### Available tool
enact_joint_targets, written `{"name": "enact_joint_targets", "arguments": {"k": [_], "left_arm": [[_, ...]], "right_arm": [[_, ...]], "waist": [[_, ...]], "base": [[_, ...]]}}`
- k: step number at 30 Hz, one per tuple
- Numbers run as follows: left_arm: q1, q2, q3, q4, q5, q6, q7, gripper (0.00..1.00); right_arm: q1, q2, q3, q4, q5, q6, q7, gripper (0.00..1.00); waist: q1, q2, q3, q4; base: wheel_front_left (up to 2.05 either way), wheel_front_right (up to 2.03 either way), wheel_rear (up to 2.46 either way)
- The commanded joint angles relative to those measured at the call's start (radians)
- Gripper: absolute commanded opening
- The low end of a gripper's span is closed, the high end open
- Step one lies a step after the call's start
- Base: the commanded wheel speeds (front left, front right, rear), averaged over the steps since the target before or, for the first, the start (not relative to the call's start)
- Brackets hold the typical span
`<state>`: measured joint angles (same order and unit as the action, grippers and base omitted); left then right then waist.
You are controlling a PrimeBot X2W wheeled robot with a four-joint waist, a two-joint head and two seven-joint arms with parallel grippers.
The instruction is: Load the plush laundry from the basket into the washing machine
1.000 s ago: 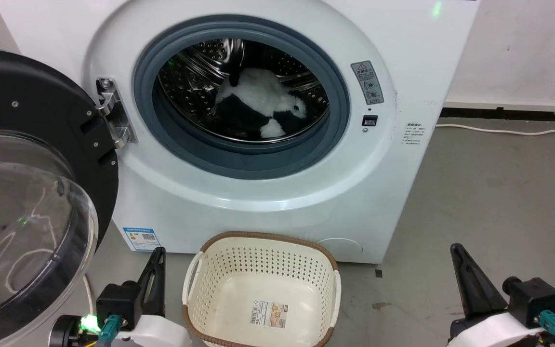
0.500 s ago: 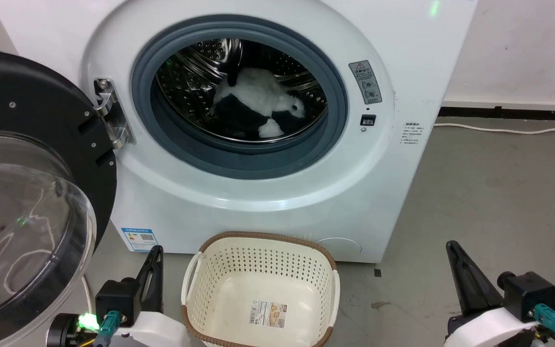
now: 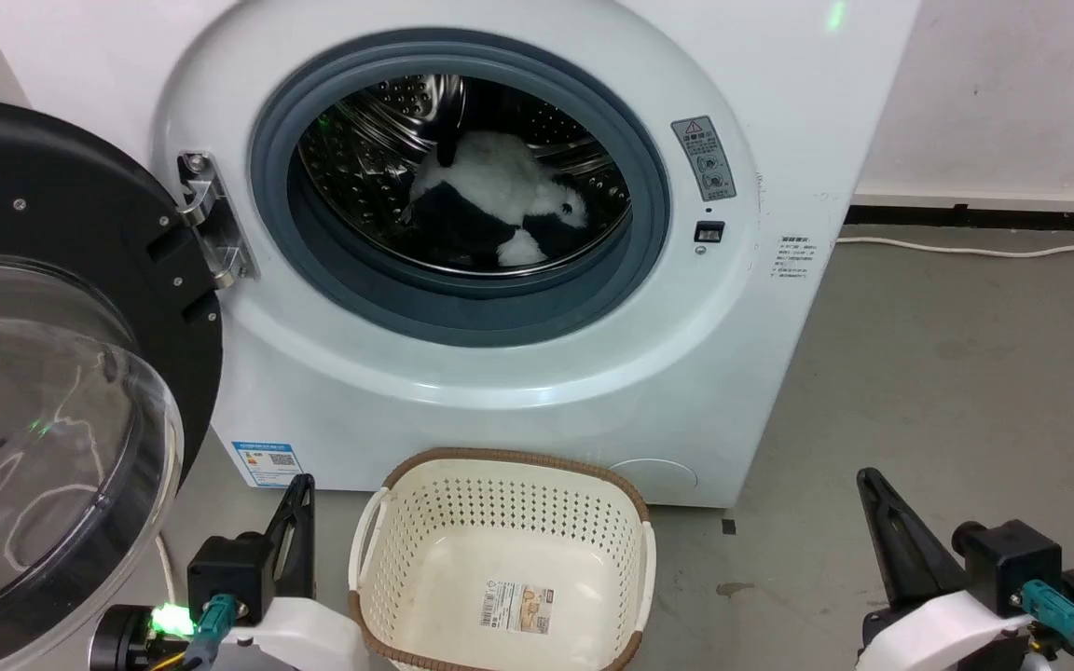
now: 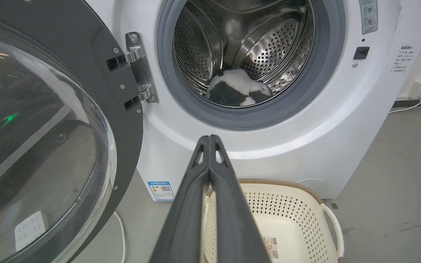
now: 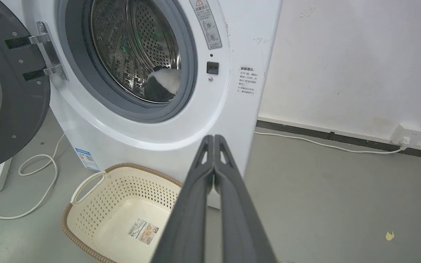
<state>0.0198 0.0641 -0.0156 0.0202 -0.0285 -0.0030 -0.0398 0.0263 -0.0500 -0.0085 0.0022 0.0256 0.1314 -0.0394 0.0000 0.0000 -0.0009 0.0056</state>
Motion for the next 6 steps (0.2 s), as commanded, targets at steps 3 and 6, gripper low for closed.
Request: {"name": "enact_joint_targets", "arguments": {"k": [3,6], "left_arm": [[-0.015,-0.006,0.005,-0.008,0.011,0.002,0.009,0.00],[-0.016,-0.007,0.007,-0.011,0.015,0.002,0.015,0.00]], "right_arm": [[-0.017,0.000,0.003,-0.002,-0.010,-0.001,0.009,0.00],[-0.019,0.000,0.004,-0.002,-0.013,-0.001,0.015,0.00]], "waist": [[0.0000,0.0000,0.000,-0.001],[0.0000,0.0000,0.000,-0.002]], "base": [[0.00,0.00,0.00],[0.00,0.00,0.00]]}}
